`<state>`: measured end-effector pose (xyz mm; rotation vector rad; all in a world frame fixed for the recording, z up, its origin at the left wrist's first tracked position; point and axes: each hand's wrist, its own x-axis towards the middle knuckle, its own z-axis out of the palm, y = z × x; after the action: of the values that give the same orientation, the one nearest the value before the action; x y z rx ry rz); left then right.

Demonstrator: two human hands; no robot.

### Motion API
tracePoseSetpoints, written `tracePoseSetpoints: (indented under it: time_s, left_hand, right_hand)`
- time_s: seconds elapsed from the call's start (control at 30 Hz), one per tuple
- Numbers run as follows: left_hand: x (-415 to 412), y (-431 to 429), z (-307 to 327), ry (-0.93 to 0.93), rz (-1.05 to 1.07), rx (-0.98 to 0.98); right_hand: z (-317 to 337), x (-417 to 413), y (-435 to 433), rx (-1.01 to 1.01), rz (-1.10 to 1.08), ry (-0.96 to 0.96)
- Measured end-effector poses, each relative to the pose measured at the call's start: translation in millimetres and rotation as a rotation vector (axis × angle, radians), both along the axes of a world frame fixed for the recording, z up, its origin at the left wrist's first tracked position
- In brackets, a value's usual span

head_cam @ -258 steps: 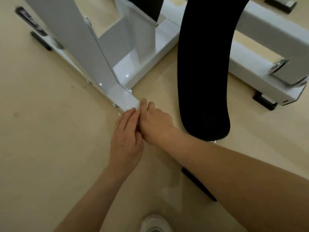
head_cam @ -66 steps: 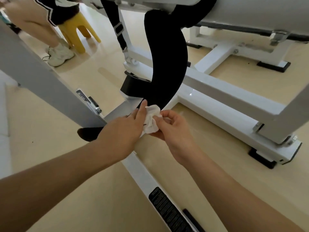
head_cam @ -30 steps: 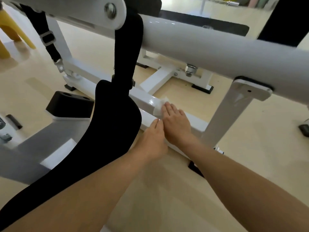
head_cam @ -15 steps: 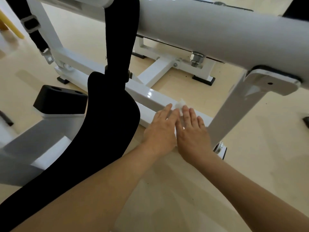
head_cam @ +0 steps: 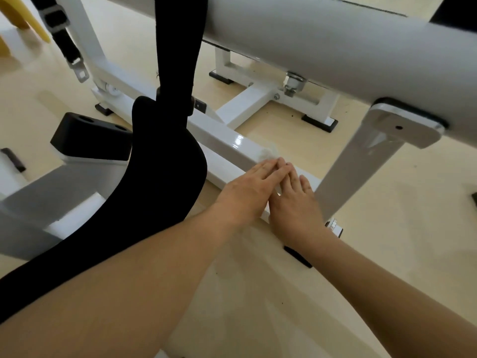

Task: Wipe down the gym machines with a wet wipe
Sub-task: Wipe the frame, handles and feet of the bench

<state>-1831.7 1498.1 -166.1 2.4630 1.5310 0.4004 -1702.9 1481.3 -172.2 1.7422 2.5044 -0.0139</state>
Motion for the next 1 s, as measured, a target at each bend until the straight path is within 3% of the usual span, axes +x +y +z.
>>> tracePoseSetpoints:
  time_s: [0.13,0.27,0.37,0.53,0.67,0.8,0.93,1.0]
  left_hand:
    - [5.5,11.1,2.5,0.047,0.079,0.137]
    - [1.7,32.5,6.2,0.092,0.119,0.208]
    - [2.2,36.6,3.4,0.021,0.158,0.185]
    - [42.4,6.5,-11.5,-0.172,0.095,0.199]
    - [49.9,-3.9,-26.1,-0.376,0.035,0.248]
    - [27.0,2.9,-29.3,-0.572,0.338,0.155]
    - [-4.6,24.5,-40.6,-0.616,0.578,0.089]
    - [-18.5,31.8,-62.8,-0.467,0.597,-0.056]
  right_hand:
    - [-9.3,12.9,-18.8,0.148,0.022,0.107]
    - [-19.6,25.4,-26.6,0.285,0.034,0.478]
    - [-18.1,23.8,-37.2,0.364,-0.131,0.761]
    - [-15.8,25.9,-54.1,0.258,-0.475,1.027]
    - [-15.3,39.1,-66.8,0.133,-0.559,1.006]
    - [-17.9,42.4,-87.0,0.038,-0.532,0.943]
    - [-24.3,39.3,-90.1,-0.040,-0.493,0.895]
    - [-29.2,40.0,-87.5,-0.100,-0.495,0.848]
